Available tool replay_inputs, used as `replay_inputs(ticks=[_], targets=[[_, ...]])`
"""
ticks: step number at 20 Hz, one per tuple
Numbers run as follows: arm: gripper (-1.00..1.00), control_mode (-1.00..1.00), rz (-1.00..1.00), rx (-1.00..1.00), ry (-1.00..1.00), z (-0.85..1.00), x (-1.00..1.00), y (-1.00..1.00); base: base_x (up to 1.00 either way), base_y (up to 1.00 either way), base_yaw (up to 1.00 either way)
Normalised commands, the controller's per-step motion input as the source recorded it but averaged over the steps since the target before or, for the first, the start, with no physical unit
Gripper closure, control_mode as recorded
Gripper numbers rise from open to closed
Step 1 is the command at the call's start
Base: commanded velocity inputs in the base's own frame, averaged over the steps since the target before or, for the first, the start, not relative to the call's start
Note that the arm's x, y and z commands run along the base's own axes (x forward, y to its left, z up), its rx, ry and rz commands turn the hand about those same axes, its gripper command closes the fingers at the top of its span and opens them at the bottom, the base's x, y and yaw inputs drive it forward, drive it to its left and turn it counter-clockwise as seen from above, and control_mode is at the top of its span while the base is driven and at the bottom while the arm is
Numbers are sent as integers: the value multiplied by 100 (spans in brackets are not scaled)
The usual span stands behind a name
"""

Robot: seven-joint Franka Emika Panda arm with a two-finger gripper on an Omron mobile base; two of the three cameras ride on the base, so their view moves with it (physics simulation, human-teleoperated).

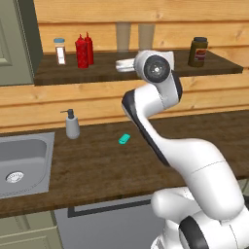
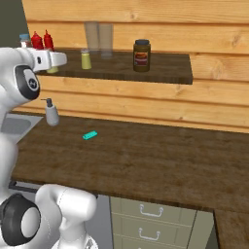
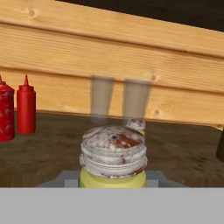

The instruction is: Put the shaker and condiment bottle from the counter next to their counterparts in the cabinet.

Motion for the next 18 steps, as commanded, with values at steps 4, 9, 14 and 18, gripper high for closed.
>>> replay_inputs(ticks=[4, 9, 14, 18], targets=[[100, -100, -12, 3, 0, 0, 25, 0, 0, 0, 0], [100, -100, -11, 4, 0, 0, 29, 0, 0, 0, 0], [100, -100, -7, 6, 0, 0, 33, 0, 0, 0, 0], [100, -100, -4, 2, 0, -6, 44, 0, 0, 0, 0]])
